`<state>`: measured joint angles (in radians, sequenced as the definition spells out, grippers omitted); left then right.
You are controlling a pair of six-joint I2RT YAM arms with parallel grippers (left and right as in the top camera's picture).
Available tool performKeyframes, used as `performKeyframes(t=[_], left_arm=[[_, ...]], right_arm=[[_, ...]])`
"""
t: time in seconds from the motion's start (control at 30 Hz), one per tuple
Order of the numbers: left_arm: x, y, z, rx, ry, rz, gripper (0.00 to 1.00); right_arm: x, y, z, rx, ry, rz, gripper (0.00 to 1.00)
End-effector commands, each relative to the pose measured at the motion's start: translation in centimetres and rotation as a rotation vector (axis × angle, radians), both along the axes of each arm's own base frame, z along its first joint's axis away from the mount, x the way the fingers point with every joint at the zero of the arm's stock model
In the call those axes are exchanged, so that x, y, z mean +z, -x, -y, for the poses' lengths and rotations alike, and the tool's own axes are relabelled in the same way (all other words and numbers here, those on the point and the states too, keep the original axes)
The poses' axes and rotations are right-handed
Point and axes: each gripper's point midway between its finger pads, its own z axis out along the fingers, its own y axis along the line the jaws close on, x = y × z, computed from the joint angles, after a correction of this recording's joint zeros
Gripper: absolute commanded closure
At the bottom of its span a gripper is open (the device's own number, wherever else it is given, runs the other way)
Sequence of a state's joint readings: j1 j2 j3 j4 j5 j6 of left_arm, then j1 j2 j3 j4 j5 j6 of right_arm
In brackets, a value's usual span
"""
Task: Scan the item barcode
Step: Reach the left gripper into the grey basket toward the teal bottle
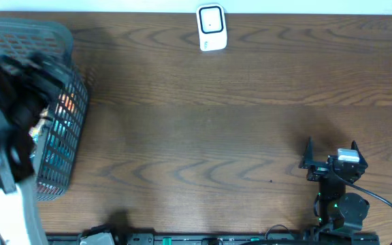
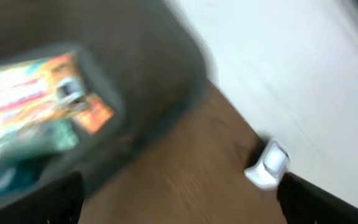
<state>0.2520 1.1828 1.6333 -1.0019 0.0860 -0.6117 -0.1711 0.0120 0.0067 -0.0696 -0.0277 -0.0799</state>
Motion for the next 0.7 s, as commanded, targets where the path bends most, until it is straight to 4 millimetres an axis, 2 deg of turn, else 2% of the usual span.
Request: performKeyframes(t=[0.0,0.13,0.23,0.37,0.53,0.67], left_arm=[[-2.6,1.0,-5.7,0.419,0.276,-0.059,0.02],[-6.4,3.3,-9.2,0.719,0.469,-0.149,0.02],[-8.6,4.5,-10.7,0.826,0.523,-0.225,0.02],[-11.0,5.2,-11.2,0.860,0.539,-0.344,0.02],[-13.4,6.4,-12.1,0.851,0.450,-0.507,0.02],[-14.9,7.9,-11.2,1.010,0.549,-0.584,0.02]], right_arm=[[0.0,0.0,0.0,-0.001,-0.012,0.003,0.01],[0.0,0.0,0.0,-0.001,-0.012,0.003,0.01],[0.0,0.0,0.0,-0.001,-0.012,0.003,0.01],[0.0,0.0,0.0,-0.001,-0.012,0.003,0.01],[0.0,0.0,0.0,-0.001,-0.012,0.003,0.01],[0.0,0.0,0.0,-0.001,-0.012,0.003,0.01]])
